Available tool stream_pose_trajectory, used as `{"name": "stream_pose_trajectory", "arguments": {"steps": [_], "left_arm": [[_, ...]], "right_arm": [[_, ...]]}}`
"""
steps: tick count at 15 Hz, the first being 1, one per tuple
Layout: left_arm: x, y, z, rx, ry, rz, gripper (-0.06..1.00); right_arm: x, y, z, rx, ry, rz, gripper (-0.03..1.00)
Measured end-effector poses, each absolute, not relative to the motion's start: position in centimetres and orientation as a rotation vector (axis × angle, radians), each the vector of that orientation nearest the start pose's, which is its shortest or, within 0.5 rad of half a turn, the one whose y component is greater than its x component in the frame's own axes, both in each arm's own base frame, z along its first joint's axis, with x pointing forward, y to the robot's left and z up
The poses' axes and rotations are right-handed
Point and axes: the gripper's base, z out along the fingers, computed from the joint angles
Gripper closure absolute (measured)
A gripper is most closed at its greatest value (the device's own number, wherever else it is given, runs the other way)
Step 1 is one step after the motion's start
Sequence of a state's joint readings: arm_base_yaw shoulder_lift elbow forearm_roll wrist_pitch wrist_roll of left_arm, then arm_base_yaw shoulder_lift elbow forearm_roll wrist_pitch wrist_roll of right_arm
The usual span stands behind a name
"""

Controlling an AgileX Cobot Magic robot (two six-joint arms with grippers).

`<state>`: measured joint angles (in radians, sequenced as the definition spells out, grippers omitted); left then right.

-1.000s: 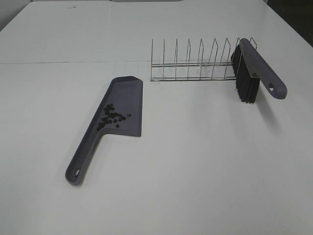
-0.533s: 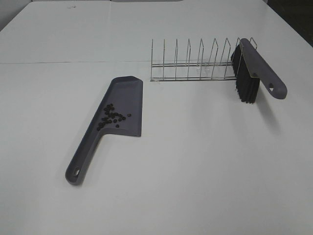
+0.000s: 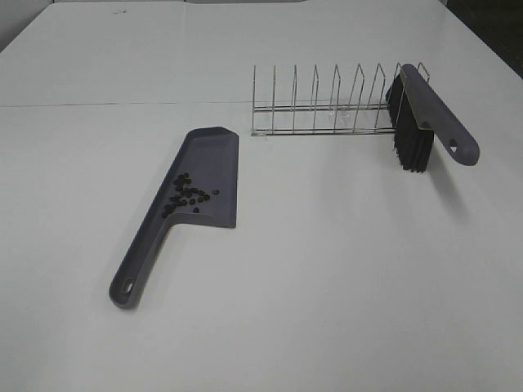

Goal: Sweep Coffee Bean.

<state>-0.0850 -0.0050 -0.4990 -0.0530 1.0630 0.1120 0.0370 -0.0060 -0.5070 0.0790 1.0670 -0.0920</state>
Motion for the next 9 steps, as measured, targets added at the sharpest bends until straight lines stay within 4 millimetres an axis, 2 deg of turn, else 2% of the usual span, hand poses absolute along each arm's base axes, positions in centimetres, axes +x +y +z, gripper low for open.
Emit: {"name": "stream_pose_trajectory", "arguments": {"steps": [9], "left_arm": [[-0.60,-0.37,27.69,0.203,2.032,-0.047,0.23]], "right_arm": [[-0.74,0.63,27.89,-0.147,2.030,0.073,0.21]]}}
